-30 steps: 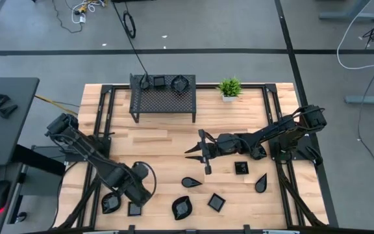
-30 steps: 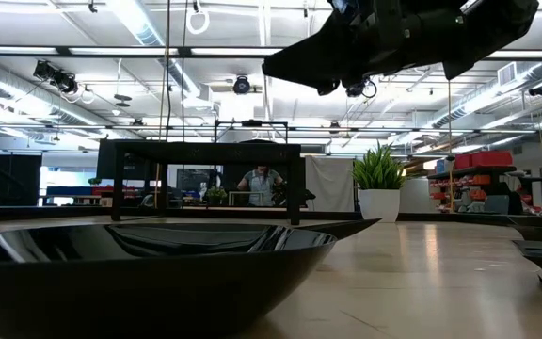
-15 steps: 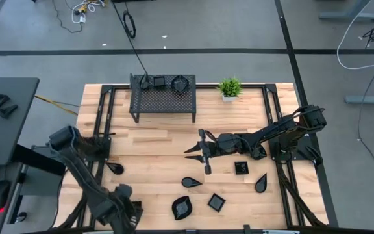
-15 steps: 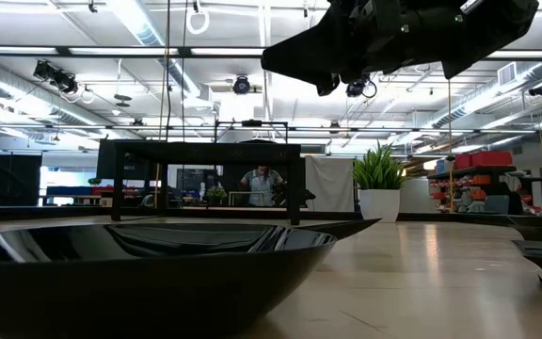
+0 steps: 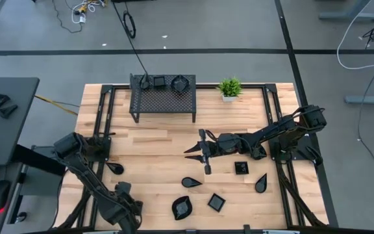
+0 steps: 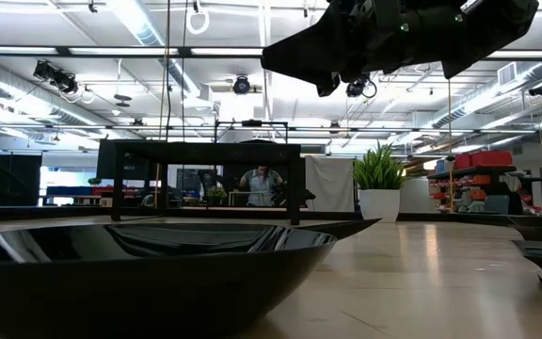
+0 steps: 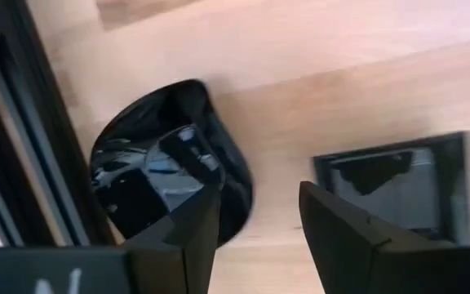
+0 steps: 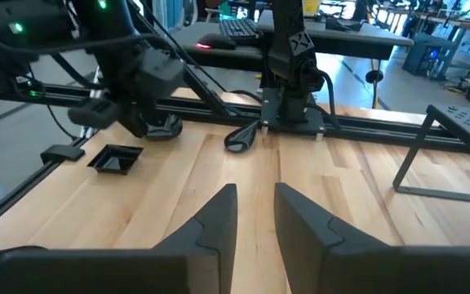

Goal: Pick & Place Mini shaped plates
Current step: Stack the black leaf-shaped plate on top of the leaf-shaped plate on the shelf

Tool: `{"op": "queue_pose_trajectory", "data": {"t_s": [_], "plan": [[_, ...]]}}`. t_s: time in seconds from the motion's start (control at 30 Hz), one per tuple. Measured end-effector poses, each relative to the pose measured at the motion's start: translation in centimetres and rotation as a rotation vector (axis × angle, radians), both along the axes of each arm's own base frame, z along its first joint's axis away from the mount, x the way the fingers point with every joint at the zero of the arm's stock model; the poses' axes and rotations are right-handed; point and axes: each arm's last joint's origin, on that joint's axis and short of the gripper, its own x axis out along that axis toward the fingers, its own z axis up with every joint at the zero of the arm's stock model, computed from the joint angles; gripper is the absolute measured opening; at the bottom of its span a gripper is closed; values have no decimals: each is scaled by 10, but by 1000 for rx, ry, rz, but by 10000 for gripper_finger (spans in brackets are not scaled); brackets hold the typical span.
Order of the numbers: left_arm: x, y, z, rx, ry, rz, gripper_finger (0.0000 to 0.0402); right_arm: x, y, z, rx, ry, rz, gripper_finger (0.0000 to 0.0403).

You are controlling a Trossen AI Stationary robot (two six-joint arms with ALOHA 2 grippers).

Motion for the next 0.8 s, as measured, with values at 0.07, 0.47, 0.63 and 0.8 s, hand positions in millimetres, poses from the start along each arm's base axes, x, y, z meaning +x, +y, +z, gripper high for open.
{"op": "queue_pose_trajectory", "data": {"t_s": [0.07, 0.47, 0.63, 0.8], "plan": [[-2, 1, -5, -12, 27, 4, 172, 0, 0, 0, 2, 0, 0, 86], [-9, 9, -24, -19, 78, 10, 115, 0, 0, 0, 28, 3, -5, 86], [-9, 9, -24, -23, 79, -13, 58, 0, 0, 0, 28, 3, -5, 86], [-9, 9, -22, -29, 87, -64, 7, 0, 0, 0, 28, 3, -5, 86]]}}
